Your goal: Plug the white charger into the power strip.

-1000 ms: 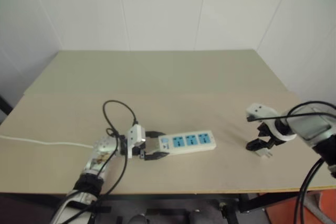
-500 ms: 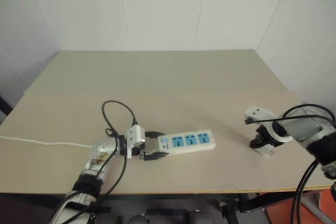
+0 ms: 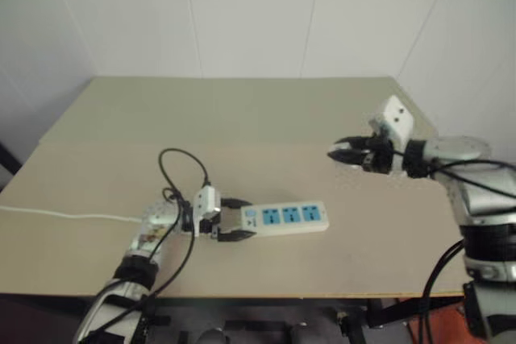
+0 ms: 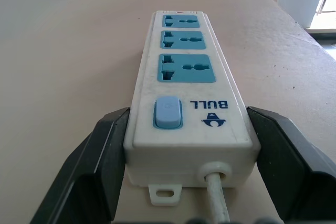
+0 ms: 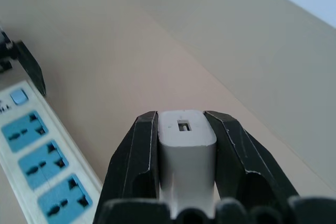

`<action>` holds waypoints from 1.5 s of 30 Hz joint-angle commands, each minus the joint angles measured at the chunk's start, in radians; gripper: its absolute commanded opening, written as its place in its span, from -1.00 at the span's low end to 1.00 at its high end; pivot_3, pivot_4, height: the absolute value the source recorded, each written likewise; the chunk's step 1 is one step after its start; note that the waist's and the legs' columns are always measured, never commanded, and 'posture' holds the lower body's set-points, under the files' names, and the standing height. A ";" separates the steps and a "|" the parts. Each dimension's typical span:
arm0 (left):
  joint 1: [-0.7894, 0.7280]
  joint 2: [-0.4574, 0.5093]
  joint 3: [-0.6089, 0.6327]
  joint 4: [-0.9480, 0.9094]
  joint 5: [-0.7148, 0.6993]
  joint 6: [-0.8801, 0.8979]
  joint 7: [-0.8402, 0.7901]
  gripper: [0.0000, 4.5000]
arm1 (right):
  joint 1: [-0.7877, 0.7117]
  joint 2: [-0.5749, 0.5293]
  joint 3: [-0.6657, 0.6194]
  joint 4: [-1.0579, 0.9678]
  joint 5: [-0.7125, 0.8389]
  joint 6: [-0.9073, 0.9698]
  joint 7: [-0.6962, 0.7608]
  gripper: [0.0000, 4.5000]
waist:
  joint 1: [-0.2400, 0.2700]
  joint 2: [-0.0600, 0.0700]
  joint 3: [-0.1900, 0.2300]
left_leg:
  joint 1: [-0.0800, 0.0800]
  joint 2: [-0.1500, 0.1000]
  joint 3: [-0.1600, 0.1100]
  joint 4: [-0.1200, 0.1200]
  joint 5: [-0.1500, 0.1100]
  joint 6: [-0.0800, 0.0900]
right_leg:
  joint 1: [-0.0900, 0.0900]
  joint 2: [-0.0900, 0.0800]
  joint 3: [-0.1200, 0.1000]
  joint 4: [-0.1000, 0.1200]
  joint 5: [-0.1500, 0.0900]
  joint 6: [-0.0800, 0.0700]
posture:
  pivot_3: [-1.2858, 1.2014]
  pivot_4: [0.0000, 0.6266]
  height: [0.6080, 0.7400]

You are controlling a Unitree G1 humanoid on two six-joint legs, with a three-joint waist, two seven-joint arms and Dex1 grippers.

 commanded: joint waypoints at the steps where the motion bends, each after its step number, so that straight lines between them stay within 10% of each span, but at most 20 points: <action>1: -0.054 -0.007 0.001 0.069 0.018 -0.061 -0.037 0.43 | -0.002 0.085 -0.082 0.022 0.134 -0.096 0.051 -0.49 | 0.000 0.000 0.000 | 0.000 0.000 0.000 0.000 0.000 0.000 | 0.000 0.000 0.000 0.000 0.000 0.000 | 0.03 -0.52 1.00; 23: -0.082 -0.028 0.006 0.139 0.030 -0.072 -0.112 0.43 | 0.065 0.466 0.035 0.420 0.176 -0.625 0.403 -0.49 | -0.005 0.001 0.000 | 0.002 0.000 -0.001 -0.001 0.000 0.000 | 0.001 0.001 0.000 0.002 0.000 0.000 | 0.03 -0.52 1.00; 45: -0.095 -0.010 0.005 0.138 0.041 -0.056 -0.125 0.43 | -0.066 0.478 0.030 0.802 0.086 -0.819 0.509 -0.49 | -0.026 0.001 0.000 | 0.003 0.000 -0.001 -0.001 0.000 0.000 | 0.001 0.001 0.000 0.005 0.000 0.000 | 0.03 -0.52 1.00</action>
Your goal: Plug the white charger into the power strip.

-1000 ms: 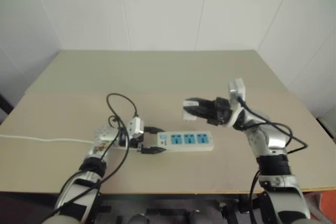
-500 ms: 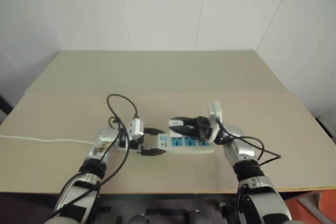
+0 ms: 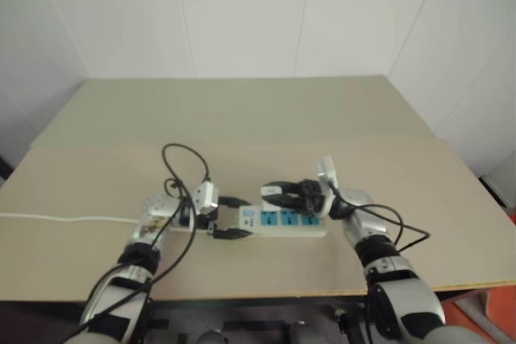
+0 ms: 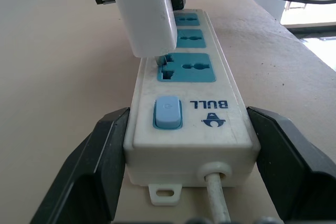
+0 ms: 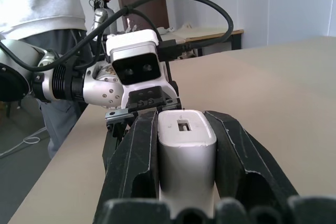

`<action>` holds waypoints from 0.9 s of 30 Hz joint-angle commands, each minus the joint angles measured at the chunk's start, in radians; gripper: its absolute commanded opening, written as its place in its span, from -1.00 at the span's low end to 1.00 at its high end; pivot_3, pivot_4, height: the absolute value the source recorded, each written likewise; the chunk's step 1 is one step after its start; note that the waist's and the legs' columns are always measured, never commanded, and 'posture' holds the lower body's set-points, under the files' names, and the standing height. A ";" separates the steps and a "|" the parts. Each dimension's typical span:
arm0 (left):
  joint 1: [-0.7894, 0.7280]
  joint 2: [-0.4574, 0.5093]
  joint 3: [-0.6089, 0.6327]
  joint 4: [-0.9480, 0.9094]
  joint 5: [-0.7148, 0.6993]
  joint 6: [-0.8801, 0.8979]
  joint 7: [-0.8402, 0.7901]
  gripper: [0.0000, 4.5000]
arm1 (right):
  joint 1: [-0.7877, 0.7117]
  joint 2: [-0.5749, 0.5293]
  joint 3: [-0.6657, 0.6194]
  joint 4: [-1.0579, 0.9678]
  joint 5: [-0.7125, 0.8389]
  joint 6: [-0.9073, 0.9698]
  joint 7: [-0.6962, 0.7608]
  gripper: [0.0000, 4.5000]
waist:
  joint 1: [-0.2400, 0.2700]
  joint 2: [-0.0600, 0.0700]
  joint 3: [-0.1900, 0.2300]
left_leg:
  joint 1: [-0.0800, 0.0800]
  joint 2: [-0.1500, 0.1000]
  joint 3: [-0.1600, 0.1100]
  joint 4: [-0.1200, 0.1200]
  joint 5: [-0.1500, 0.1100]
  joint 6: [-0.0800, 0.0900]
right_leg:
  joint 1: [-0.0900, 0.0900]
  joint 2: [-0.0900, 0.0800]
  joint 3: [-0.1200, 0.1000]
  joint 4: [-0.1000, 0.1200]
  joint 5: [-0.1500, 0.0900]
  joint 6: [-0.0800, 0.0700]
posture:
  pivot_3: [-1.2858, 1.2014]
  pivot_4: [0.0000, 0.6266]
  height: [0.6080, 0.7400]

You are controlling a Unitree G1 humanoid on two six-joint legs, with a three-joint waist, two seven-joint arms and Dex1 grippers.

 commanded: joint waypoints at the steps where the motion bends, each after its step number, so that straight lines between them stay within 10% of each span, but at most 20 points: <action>1: -0.008 -0.001 -0.013 -0.014 0.019 0.004 -0.006 0.43 | -0.013 0.009 -0.006 -0.008 -0.004 -0.026 0.012 -0.49 | 0.000 0.000 0.000 | 0.000 0.000 0.000 0.000 0.000 0.000 | 0.000 0.000 0.000 0.001 0.000 0.000 | 0.03 -0.52 1.00; 27: 0.019 0.005 -0.012 -0.050 0.016 0.019 0.010 0.43 | 0.050 0.000 0.006 0.017 -0.056 -0.078 0.009 -0.49 | 0.000 0.000 0.000 | 0.002 0.000 0.000 0.000 0.000 0.000 | 0.001 0.000 0.000 0.001 0.000 0.000 | 0.03 -0.52 1.00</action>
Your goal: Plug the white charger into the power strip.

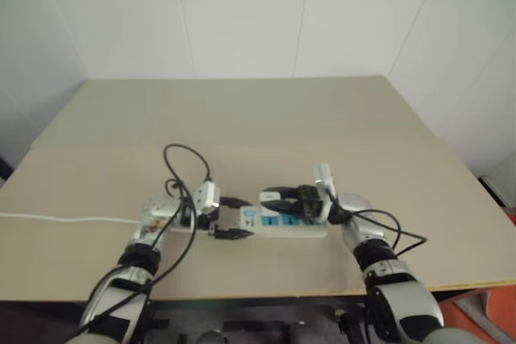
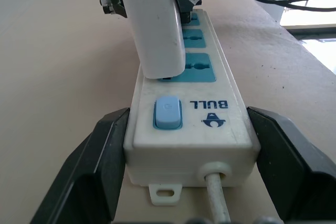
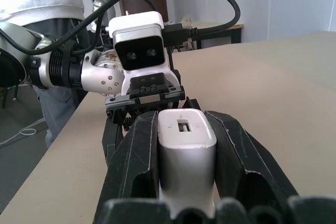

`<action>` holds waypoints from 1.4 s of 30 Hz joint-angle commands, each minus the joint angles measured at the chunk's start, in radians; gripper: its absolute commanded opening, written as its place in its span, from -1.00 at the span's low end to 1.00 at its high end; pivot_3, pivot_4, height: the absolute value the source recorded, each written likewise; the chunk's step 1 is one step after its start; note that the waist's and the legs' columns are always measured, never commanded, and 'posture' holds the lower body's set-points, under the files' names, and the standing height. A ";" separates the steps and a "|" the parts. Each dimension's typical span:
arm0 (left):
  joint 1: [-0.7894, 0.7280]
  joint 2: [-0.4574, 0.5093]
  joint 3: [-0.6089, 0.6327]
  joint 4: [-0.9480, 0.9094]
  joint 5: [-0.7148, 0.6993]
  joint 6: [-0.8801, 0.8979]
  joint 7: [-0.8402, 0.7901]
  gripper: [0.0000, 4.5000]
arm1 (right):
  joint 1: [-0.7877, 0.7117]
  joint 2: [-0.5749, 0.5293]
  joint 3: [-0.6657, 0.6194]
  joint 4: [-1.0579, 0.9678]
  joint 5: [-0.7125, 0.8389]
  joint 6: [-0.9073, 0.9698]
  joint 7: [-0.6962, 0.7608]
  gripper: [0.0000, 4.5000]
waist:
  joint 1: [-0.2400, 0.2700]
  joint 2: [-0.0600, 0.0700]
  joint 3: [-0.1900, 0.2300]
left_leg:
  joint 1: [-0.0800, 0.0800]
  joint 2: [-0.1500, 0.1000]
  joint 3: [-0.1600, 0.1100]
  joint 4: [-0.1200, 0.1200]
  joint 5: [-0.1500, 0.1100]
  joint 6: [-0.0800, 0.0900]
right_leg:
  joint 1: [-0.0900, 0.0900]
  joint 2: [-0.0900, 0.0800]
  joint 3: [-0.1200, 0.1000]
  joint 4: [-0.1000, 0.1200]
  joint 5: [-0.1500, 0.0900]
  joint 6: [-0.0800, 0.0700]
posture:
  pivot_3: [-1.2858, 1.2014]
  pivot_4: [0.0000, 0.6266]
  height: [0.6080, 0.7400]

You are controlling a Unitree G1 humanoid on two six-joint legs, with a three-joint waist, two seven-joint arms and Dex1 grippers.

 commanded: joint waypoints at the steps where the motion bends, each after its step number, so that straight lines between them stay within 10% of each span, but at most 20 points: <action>1: 0.010 0.006 -0.006 -0.025 0.014 -0.008 -0.004 0.43 | 0.029 -0.007 0.004 -0.006 -0.015 -0.018 0.004 -0.49 | 0.000 0.000 0.000 | 0.000 0.000 0.000 0.000 0.000 0.000 | 0.000 0.000 0.000 0.000 0.000 0.000 | 0.03 -0.52 1.00; 42: 0.053 0.037 -0.006 -0.099 0.002 0.022 0.015 0.43 | 0.010 -0.089 0.114 0.308 -0.173 -0.190 -0.035 -0.49 | -0.005 0.000 -0.004 | 0.033 0.001 0.000 -0.010 0.000 0.000 | 0.033 0.000 0.000 -0.013 -0.003 -0.001 | 0.03 -0.52 1.00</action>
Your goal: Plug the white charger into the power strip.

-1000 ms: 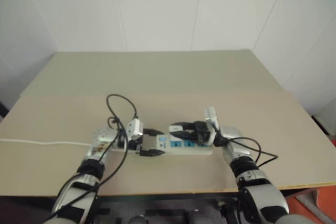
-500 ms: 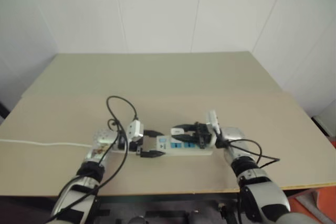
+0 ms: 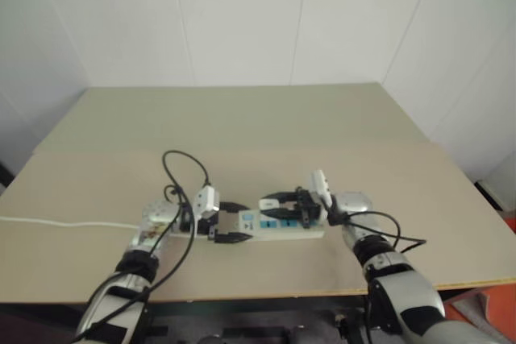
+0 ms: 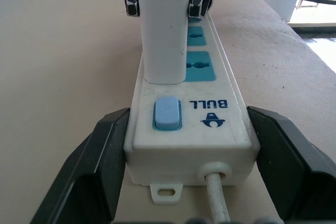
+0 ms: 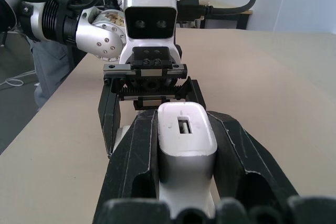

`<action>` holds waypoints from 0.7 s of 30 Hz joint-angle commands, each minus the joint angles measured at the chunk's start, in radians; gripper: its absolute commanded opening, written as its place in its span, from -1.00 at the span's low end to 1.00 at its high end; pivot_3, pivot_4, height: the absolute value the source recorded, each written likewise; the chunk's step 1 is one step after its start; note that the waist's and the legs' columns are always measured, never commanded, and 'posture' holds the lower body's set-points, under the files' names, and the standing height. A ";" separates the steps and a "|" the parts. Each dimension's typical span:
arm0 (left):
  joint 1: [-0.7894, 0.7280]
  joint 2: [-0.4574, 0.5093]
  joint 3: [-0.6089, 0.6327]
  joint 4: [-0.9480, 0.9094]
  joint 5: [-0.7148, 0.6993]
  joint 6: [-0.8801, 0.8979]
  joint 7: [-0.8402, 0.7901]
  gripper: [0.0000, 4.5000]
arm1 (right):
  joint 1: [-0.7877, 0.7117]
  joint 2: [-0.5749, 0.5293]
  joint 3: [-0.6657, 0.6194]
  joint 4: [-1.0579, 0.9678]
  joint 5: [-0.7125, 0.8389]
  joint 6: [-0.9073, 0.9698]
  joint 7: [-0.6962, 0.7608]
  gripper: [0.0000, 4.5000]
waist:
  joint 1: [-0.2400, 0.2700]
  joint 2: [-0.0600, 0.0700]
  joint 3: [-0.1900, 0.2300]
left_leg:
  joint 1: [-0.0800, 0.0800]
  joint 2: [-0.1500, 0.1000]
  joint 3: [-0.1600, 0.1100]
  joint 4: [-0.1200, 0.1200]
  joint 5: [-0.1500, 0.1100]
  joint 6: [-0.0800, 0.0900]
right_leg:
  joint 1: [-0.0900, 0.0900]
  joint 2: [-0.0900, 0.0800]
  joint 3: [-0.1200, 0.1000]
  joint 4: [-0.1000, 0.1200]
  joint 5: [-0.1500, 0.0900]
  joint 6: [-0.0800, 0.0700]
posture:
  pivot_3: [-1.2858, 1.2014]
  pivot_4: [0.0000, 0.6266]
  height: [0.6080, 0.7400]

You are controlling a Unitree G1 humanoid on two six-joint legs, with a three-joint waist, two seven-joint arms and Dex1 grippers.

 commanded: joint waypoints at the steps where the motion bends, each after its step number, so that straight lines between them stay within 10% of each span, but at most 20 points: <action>1: 0.002 0.028 0.003 -0.052 -0.003 -0.021 -0.038 0.43 | 0.066 -0.063 0.032 0.123 -0.110 0.038 -0.048 -0.49 | 0.000 0.000 0.000 | 0.000 0.000 0.000 0.000 0.000 0.000 | 0.000 0.000 0.000 0.000 0.000 0.000 | 0.03 -0.52 1.00; 16: 0.025 0.035 -0.004 -0.074 0.002 -0.028 -0.036 0.43 | 0.063 -0.060 0.029 0.145 -0.100 0.102 -0.013 -0.49 | 0.000 0.000 -0.003 | 0.000 0.000 0.000 -0.002 0.000 0.000 | 0.000 0.000 0.000 -0.001 0.000 0.000 | 0.03 -0.52 1.00; 21: 0.030 0.036 -0.006 -0.077 0.003 -0.030 -0.033 0.43 | 0.064 -0.071 0.028 0.137 -0.105 0.076 0.013 0.21 | 0.001 -0.003 -0.005 | 0.000 0.000 0.000 -0.002 0.000 0.000 | 0.000 0.000 0.000 -0.002 0.000 0.000 | 0.03 -0.52 1.00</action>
